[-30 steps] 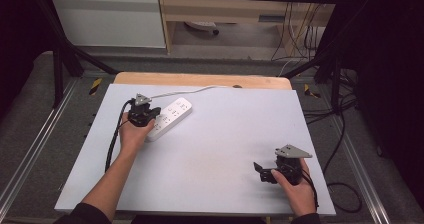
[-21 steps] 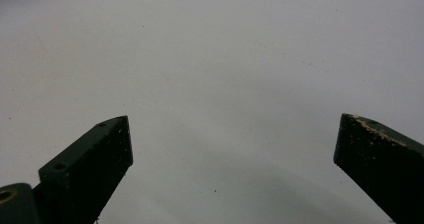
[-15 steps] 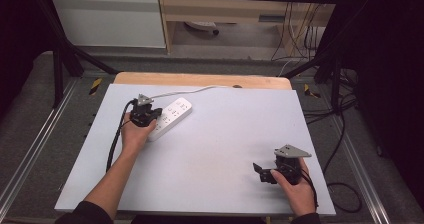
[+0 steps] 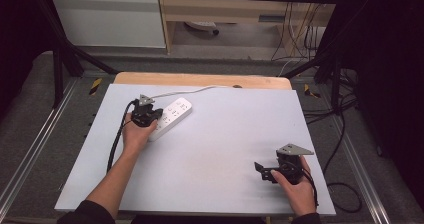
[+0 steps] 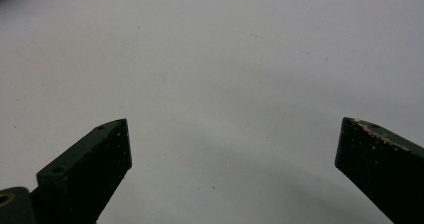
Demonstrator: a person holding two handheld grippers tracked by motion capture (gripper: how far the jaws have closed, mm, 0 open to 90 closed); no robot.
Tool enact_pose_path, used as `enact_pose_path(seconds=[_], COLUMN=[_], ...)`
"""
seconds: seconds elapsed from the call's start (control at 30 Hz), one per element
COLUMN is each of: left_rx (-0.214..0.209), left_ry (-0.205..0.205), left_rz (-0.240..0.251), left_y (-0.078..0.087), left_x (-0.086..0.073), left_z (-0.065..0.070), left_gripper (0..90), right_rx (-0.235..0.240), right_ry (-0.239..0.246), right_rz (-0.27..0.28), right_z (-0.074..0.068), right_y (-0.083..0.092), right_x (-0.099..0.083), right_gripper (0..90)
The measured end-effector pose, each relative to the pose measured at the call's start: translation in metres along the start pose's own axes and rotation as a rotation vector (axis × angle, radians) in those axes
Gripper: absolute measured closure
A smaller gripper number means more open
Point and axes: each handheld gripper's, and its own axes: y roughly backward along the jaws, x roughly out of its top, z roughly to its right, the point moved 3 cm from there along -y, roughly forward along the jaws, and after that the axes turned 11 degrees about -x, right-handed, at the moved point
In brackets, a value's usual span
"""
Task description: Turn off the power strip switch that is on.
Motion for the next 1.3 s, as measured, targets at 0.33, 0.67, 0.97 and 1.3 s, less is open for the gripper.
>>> enact_pose_path(seconds=[0.33, 0.67, 0.97, 1.3], left_rx=[0.011, 0.032, 0.012, 0.005], left_ry=[-0.011, -0.042, -0.011, -0.002], left_rz=[-0.004, -0.021, -0.008, -0.002], left_y=[-0.0001, -0.0022, -0.0024, -0.0034], left_x=[-0.0006, -0.0014, -0.0021, -0.0022], left_z=[-0.0002, 0.0036, 0.0015, 0.0006], left_gripper=[90.0, 90.0, 90.0, 90.0], right_rx=[0.029, 0.044, 0.036, 0.008], right_ry=[0.018, 0.037, 0.026, 0.019], right_rz=[0.018, 0.023, 0.024, 0.022], right_z=[-0.0016, -0.0019, -0.0010, 0.0029], right_y=[0.0022, 0.0031, 0.0044, 0.0044], right_x=[-0.0001, -0.0006, -0.0006, -0.0014], right_gripper=[2.5, 2.5, 2.8, 3.2])
